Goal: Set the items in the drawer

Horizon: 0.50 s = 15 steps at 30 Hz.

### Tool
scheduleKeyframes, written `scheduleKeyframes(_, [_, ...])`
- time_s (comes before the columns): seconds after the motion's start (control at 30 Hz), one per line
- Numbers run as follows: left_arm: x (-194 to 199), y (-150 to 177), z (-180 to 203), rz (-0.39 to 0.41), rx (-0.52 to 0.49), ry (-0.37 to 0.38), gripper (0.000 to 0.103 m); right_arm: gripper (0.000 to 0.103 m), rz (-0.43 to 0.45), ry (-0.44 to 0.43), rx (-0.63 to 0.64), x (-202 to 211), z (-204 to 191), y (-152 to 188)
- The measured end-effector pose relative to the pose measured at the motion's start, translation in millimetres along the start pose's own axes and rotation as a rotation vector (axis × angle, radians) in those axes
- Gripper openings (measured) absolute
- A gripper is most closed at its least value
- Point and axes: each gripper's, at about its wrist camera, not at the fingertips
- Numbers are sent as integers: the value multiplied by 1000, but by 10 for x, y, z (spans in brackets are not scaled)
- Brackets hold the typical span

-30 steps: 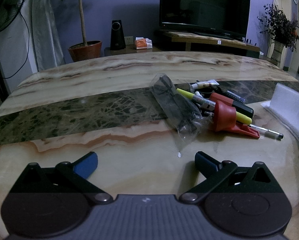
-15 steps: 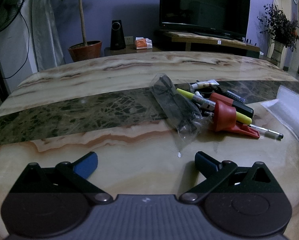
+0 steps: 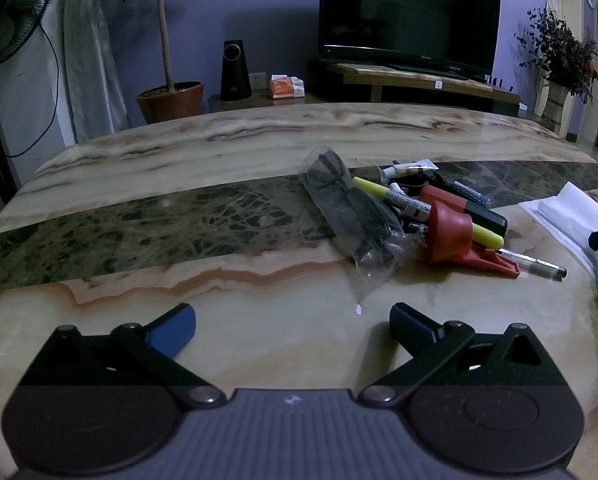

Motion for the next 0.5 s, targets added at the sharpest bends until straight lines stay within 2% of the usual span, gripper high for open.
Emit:
scheduleKeyframes(0.13, [0,0,0,0,0,0,103,1,-1,-48,-124,-37,105,-4])
scheduleKeyframes(0.23, [0,0,0,0,0,0,103,4,-13,-87,-161,-74,145,-7])
scheduleKeyframes(0.3, [0,0,0,0,0,0,103,16,-14,-112,-173,-51,162,-27])
scheduleKeyframes(0.37, [-1,0,0,0,0,0,103,22,31,-126,-167,70,167,-61])
scheduleKeyframes(0.5, [-1,0,0,0,0,0,103,24,92,-106,-76,350,141,-105])
Point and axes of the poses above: each gripper's, at about its wrist camera, not at the fingertips, and x roughly against the way its jaws point, z to its right, y to its underside, and after that the axes turned 3 degrees about x, right-handed
